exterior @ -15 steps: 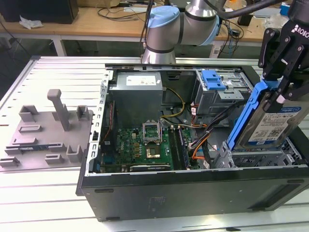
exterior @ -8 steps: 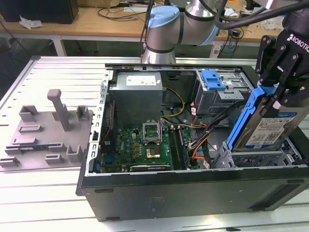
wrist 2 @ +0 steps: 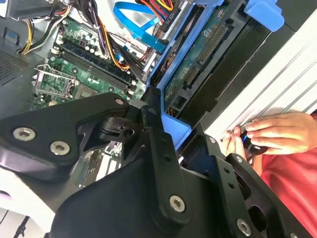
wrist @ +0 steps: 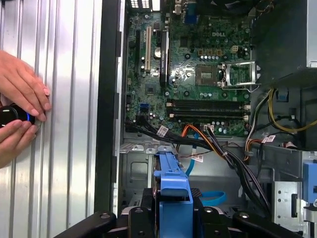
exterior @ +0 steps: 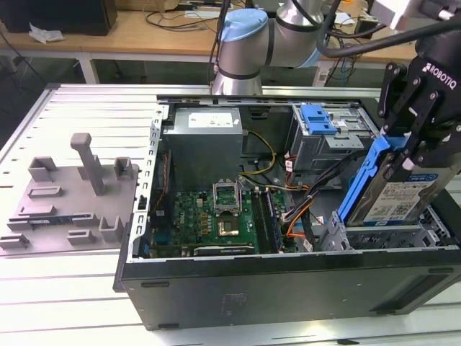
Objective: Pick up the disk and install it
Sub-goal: 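Insert the disk into the insertion slot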
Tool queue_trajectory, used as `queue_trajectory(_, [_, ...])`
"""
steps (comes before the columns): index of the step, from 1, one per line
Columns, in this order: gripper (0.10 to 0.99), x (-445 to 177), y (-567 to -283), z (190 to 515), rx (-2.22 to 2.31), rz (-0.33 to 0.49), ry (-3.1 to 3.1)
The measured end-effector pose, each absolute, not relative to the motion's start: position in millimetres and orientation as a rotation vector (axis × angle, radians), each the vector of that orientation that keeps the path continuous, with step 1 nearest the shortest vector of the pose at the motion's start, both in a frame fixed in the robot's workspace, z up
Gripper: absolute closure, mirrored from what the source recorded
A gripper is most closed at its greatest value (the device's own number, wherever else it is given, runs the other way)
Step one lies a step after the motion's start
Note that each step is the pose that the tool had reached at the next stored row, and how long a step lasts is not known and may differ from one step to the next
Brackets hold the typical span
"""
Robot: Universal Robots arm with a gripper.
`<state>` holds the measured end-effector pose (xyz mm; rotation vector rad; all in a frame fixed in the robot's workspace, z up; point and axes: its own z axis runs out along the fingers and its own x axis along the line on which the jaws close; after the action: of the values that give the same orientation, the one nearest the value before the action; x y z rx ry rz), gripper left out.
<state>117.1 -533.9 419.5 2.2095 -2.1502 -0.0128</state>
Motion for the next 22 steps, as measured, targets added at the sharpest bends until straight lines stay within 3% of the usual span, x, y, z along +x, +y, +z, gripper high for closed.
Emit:
queue_trajectory(14, [0.718,117.1,-535.0,387.1,2.21,-0.013,-2.15])
queue_trajectory(17, [0.647,117.2,-535.2,385.1,2.209,-0.013,-2.15])
queue_trajectory(18, [0.58,117.2,-535.3,385.0,2.21,-0.013,-2.15])
queue_trajectory(22, [0.58,117.1,-535.3,384.8,2.209,-0.013,-2.15])
